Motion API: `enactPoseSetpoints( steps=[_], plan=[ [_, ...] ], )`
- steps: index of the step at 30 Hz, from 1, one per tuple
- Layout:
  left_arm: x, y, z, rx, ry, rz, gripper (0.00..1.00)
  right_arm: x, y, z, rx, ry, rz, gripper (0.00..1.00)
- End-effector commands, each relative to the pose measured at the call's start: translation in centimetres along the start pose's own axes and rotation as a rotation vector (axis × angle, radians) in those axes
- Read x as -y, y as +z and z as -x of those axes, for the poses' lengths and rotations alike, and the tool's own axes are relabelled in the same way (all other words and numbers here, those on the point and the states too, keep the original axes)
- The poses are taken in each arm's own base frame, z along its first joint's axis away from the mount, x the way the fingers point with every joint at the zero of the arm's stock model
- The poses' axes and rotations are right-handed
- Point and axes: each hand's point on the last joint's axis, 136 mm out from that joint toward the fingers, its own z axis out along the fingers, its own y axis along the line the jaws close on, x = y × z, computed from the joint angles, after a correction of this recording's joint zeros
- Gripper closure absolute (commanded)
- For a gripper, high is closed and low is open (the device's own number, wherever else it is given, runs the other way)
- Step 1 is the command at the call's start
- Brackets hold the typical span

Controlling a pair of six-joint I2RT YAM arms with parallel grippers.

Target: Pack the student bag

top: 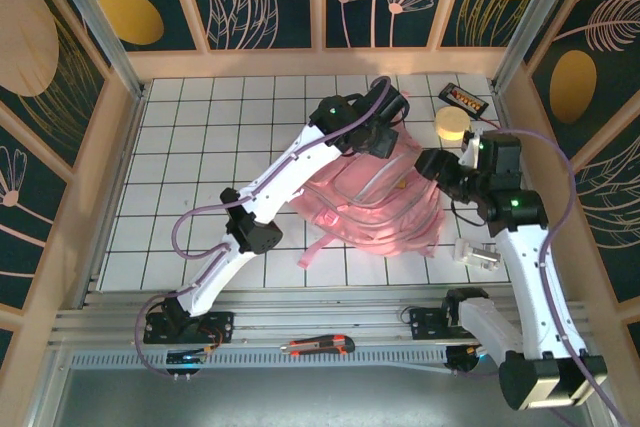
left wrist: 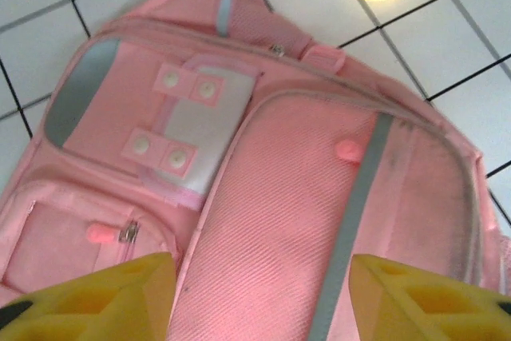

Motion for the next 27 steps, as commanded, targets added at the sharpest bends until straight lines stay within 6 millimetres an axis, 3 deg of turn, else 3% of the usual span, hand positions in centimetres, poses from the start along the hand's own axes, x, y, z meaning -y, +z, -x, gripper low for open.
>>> enactPoseSetpoints(
  steps=[1,5,10,16,23,26,27],
  plan=[
    [-2.5,-0.3,-1.3,-0.067,-0.131,0.062,0.37,1.2,0.4,-3.1,-0.11,0.079,-0.001,0.42],
    [-4.1,2.1,-3.6,-0.179,-0.156,0.091,0.29,1.0,0.3,-4.6,-0.132,0.117,0.031,0.52],
    [-7.5,4.6,-8.5,-0.327,-0.116,0.228,0.17,1.1,0.7,-5.3,-0.152,0.119,0.02,0.56],
    [-11.4,2.2,-11.5,-0.273,-0.331,0.147,0.14,-0.6,1.4,-7.2,-0.188,0.085,0.029,0.55],
    [-14.2,-0.5,-13.1,0.004,-0.781,-0.222,0.13,-1.4,2.7,-11.3,-0.225,0.06,-0.033,0.51],
    [-15.1,-0.5,-14.7,0.097,-0.977,-0.374,0.17,-1.8,3.4,-12.3,-0.255,0.037,-0.048,0.5],
    [-15.3,-0.7,-14.3,0.135,-1.014,-0.422,0.18,-2.1,3.5,-12.4,-0.261,0.025,-0.049,0.51]
  ],
)
